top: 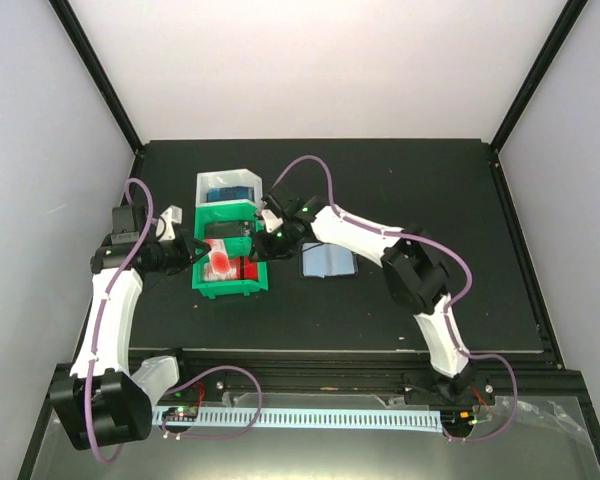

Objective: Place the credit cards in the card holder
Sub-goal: Insert the credit card into the card holder.

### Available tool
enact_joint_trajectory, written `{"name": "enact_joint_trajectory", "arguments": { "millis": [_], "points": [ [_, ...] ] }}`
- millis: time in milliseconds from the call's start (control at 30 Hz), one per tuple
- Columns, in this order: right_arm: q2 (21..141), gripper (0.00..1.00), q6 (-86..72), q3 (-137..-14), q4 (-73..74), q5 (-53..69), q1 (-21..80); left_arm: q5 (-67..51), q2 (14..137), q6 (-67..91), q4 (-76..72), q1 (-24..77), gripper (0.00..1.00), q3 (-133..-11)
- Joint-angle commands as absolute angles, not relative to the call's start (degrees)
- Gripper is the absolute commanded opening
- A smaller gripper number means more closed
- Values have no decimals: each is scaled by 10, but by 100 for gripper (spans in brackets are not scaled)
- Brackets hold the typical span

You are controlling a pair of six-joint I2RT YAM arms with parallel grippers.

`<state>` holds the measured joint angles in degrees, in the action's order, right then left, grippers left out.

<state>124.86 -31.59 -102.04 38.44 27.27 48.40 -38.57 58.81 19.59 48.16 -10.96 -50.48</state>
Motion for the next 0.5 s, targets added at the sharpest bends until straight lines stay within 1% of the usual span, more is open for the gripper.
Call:
{"name": "enact_joint_trajectory", "arguments": {
  "millis": [0,133,267,367,467],
  "points": [
    [1131,50,-332,-958,330,263,453,-422,573,229,447,-81,2,-503],
    [1031,61,-368,-831,204,376,389,-463,574,293,368,-28,2,-498],
    [964,72,-371,-761,136,467,355,-499,579,385,237,40,2,-488],
    [930,76,-394,-720,82,518,343,-508,593,441,153,90,2,-486],
    [909,77,-429,-689,36,548,338,-520,614,479,97,127,2,-495]
  ]
}}
